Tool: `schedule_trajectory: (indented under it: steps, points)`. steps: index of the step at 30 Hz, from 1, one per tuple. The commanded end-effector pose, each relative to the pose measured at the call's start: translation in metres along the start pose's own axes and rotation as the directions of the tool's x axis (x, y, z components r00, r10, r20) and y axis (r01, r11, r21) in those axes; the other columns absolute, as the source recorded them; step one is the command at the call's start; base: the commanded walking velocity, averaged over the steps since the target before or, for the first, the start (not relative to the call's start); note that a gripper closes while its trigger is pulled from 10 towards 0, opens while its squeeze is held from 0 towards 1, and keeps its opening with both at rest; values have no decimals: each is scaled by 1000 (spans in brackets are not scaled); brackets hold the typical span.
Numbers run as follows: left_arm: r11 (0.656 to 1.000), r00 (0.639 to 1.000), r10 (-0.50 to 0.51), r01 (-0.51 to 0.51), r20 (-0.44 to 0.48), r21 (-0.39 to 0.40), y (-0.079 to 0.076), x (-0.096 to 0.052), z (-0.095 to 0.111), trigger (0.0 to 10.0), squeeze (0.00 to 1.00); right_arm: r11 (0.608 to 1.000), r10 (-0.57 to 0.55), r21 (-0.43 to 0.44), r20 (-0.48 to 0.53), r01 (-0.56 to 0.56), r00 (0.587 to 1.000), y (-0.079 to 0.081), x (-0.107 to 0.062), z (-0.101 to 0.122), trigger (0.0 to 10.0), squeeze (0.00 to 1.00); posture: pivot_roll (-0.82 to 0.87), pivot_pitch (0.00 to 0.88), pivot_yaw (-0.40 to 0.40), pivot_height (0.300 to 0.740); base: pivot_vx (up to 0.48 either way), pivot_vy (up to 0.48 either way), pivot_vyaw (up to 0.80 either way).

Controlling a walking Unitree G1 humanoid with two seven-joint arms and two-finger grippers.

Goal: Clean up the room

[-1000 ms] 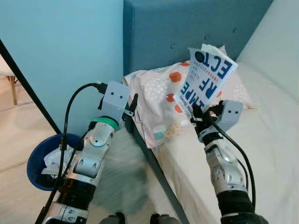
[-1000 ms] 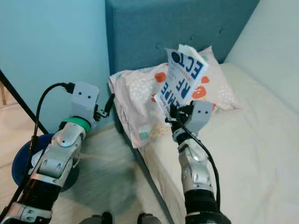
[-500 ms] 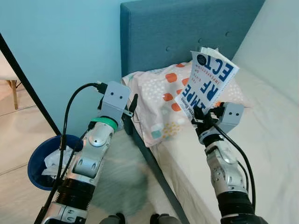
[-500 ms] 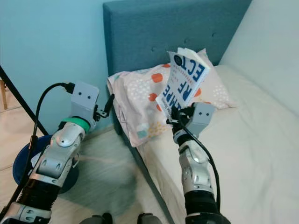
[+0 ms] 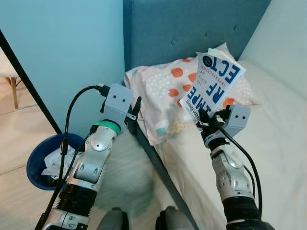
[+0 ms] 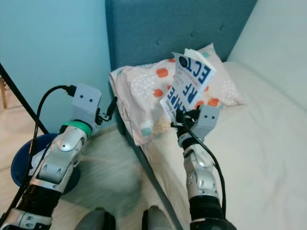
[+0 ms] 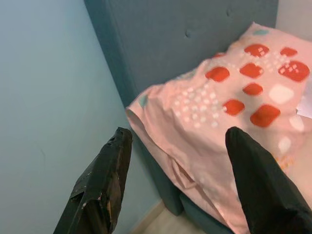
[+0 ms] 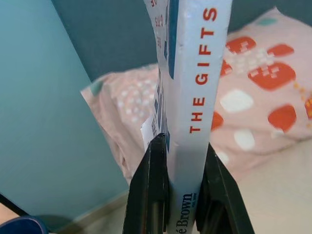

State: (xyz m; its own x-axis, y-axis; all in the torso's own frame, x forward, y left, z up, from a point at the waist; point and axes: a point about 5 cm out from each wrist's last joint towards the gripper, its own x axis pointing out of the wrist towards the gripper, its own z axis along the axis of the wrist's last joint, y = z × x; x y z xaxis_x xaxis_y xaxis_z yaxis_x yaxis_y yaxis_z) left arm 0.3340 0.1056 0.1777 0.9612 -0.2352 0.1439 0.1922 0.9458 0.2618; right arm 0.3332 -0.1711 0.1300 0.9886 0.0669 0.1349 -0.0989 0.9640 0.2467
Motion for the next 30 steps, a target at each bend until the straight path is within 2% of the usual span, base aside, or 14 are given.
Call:
schedule_trajectory:
  steps: [1,6,13,14,18,19,22,26,27,29,30]
  points:
    - [1000,1000,-12,12,-3,0,-2,-2,-2,10000,0,1000,-17,15,16,17,1000,-3,-1,2,10000,0,-96,80,29,614,0,0,0]
    - [1000,1000,-13,13,-4,1,-2,-2,-2,10000,0,999,-30,17,24,30,999,-5,-1,3,10000,0,-97,83,31,600,0,0,0]
    - [1000,1000,-18,18,-8,1,-3,-3,-3,10000,0,996,-85,26,51,84,995,-20,-2,11,10000,0,-98,94,37,600,0,0,0]
    - [1000,1000,-24,24,-10,2,-4,-5,-2,10000,0,990,-81,121,34,77,996,-25,-2,12,10000,0,-89,122,40,600,0,0,0]
    - [1000,1000,-27,27,-13,7,-3,-9,-2,10000,0,974,-65,219,14,60,998,-26,-1,10,10000,0,-78,141,37,600,0,0,0]
    - [1000,1000,-27,27,-13,7,-3,-9,-2,10000,0,974,-65,219,14,60,998,-26,-1,10,10000,0,-78,141,37,600,0,0,0]
    - [1000,999,-17,17,-31,14,1,-14,-5,10000,0,930,-63,359,-48,76,997,-30,-4,-1,10000,0,-65,169,36,600,0,0,0]
    - [1000,999,-15,15,-35,15,2,-15,-6,10000,0,918,-58,388,-65,79,996,-31,-5,-5,10000,0,-65,169,36,600,0,0,0]
    - [1000,999,-16,17,-42,20,3,-17,-7,10000,0,895,-64,434,-101,102,993,-34,-7,-12,10000,0,-52,199,42,600,0,0,0]
    - [1000,999,-16,17,-42,20,3,-17,-7,10000,0,895,-64,434,-101,102,993,-34,-7,-12,10000,0,-52,199,42,600,0,0,0]
    - [999,999,-20,21,-49,27,4,-21,-8,10000,0,871,-59,475,-148,123,987,-36,-8,-21,10000,0,-40,221,50,600,0,0,0]
